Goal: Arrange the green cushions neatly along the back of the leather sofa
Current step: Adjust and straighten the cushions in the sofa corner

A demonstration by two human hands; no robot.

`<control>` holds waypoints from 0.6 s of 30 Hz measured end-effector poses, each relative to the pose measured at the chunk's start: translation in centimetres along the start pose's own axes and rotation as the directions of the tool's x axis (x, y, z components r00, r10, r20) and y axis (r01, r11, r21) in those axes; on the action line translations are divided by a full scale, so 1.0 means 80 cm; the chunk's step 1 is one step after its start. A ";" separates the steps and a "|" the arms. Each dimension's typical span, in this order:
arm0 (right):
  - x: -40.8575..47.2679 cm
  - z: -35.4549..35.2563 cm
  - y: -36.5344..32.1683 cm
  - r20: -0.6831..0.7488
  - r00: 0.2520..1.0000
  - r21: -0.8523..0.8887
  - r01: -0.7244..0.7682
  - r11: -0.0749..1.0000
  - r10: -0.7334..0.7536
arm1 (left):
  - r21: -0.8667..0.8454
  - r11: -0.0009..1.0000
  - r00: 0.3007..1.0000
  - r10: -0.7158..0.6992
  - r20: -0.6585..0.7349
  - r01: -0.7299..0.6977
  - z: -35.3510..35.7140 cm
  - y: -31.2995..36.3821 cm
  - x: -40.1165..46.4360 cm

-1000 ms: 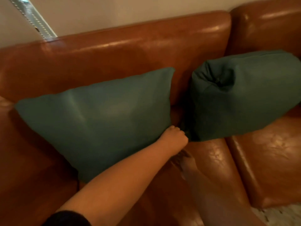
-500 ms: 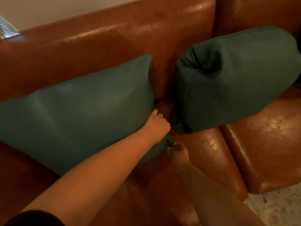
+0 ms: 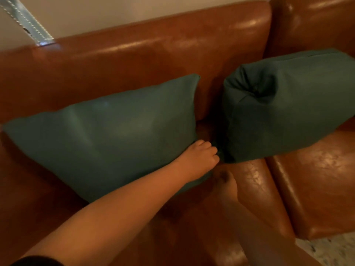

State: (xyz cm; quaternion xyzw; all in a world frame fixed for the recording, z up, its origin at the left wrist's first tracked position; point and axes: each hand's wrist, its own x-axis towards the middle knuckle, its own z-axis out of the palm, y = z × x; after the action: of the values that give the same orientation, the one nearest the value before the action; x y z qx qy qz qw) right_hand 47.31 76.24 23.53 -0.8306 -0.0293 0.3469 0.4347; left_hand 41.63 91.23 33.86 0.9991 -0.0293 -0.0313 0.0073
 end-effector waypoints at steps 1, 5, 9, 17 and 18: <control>-0.005 -0.001 -0.003 -0.020 0.999 -0.024 0.043 0.999 -0.043 | -0.071 0.997 0.997 -0.035 -0.072 0.030 -0.003 0.002 -0.013; -0.024 0.001 -0.019 0.101 0.975 -0.009 0.201 0.979 -0.199 | -0.436 0.900 0.975 -0.109 -0.192 0.015 -0.028 0.014 -0.093; -0.035 0.008 -0.037 0.135 0.940 -0.131 0.332 0.934 -0.315 | -0.588 0.790 0.977 -0.215 -0.002 0.173 -0.020 0.027 -0.209; -0.041 0.034 -0.055 0.141 0.952 -0.059 0.283 0.957 -0.273 | -0.621 0.297 0.634 -0.641 0.434 0.725 0.021 0.029 -0.376; -0.041 0.035 -0.053 0.139 0.950 -0.052 0.288 0.956 -0.278 | -0.605 0.215 0.561 -0.683 0.468 0.767 0.030 0.028 -0.391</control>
State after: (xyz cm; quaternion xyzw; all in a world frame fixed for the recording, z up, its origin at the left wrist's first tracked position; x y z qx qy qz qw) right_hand 44.23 79.68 27.47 -0.8084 -0.1888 0.3333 0.4469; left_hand 10.22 90.84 33.46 0.7862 0.4555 -0.0899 0.4077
